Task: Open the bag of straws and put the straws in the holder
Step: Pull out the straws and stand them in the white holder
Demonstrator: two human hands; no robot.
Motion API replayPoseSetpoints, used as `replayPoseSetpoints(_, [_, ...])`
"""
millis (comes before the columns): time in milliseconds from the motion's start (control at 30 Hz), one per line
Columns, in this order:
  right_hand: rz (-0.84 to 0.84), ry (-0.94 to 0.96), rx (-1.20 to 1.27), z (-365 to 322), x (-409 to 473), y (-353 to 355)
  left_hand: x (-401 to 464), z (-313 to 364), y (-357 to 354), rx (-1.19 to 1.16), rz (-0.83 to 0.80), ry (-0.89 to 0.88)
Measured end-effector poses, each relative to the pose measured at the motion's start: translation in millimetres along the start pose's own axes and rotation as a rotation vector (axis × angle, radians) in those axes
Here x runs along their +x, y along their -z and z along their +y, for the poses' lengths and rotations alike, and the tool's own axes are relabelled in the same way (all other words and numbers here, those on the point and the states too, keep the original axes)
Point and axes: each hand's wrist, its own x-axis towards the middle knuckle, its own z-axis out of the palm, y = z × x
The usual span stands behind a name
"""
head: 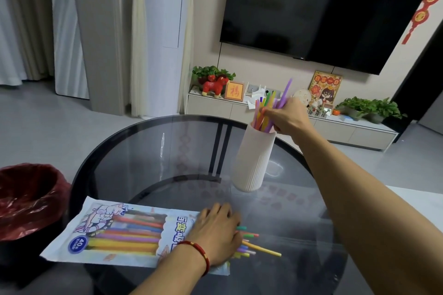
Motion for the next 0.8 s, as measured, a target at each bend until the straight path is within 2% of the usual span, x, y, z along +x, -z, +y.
replayPoseSetpoints(133, [0.035,0.078,-0.009,-7,-4,6,0,0,2,-0.006,-0.015,0.004])
replayPoseSetpoints(300, [0.243,0.299,-0.125,-12,-17,10,0,0,2,-0.020,0.003,0.002])
replayPoseSetpoints(367, [0.122,0.428,-0.228,-7,-26,8,0,0,4,-0.062,0.022,0.002])
replayPoseSetpoints(433, [-0.033,0.476,-0.244,1,-34,5,-1,-2,7,-0.072,0.061,-0.015])
replayPoseSetpoints(567, [0.015,0.463,-0.208,8,-46,12,-9,-9,19,-0.022,0.092,-0.048])
replayPoseSetpoints(633, [0.070,0.468,-0.187,11,-57,16,-15,-15,23,0.041,-0.017,-0.060])
replayPoseSetpoints(733, [0.218,0.495,-0.113,21,-84,18,-25,-24,25,0.117,-0.280,-0.023])
replayPoseSetpoints(800, [0.281,0.452,-0.074,39,-109,11,-27,-26,23,0.131,-0.335,-0.017])
